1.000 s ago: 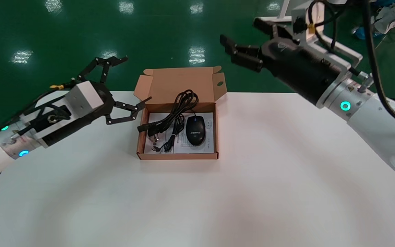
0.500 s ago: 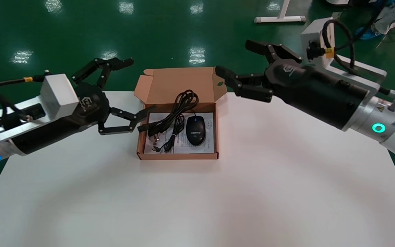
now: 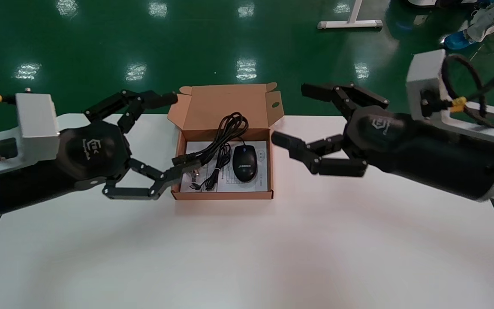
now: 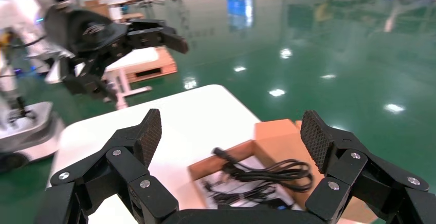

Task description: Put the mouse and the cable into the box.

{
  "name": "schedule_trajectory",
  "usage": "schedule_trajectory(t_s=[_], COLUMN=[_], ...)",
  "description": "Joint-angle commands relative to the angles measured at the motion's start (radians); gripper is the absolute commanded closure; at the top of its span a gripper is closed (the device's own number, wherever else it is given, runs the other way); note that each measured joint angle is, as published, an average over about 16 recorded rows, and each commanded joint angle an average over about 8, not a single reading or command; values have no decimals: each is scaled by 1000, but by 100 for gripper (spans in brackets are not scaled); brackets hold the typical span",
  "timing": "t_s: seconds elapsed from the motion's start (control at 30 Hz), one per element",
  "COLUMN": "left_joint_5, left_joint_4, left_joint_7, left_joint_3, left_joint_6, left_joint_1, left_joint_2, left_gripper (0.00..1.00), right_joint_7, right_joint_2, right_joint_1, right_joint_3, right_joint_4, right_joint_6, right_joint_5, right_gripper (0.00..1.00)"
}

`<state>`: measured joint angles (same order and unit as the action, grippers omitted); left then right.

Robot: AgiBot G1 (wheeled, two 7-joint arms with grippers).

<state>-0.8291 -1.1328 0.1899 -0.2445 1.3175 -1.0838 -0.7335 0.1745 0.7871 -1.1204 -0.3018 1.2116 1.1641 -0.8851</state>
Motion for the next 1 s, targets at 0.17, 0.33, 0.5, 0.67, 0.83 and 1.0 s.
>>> schedule_trajectory(t_s=[0.17,0.33,0.5,0.67,0.83,1.0], left_joint_5=[29,57,85,100,103,103], left_joint_4=[-45,-88,-131,-155,-158,-156], left_joint_7=[-112,-219,-326,-386,-394,-388], left_joint_3=[-10,-20,-30,-36,-37,-37], left_joint_6=[53,104,154,183,188,184], left_joint_1=[3,5,8,9,9,9], left_joint_2=[36,71,106,125,127,126], left_gripper=[0,0,0,0,0,0], right_joint_7=[4,7,11,14,15,15], right_joint_2=[-50,-97,-146,-181,-191,-185], right_joint_1=[13,25,38,47,50,49], right_joint_3=[6,12,18,23,24,24], right_joint_4=[20,40,60,75,79,76], right_joint_6=[93,184,275,342,360,349], right_joint_5=[43,86,128,159,170,165], right_gripper=[0,0,0,0,0,0])
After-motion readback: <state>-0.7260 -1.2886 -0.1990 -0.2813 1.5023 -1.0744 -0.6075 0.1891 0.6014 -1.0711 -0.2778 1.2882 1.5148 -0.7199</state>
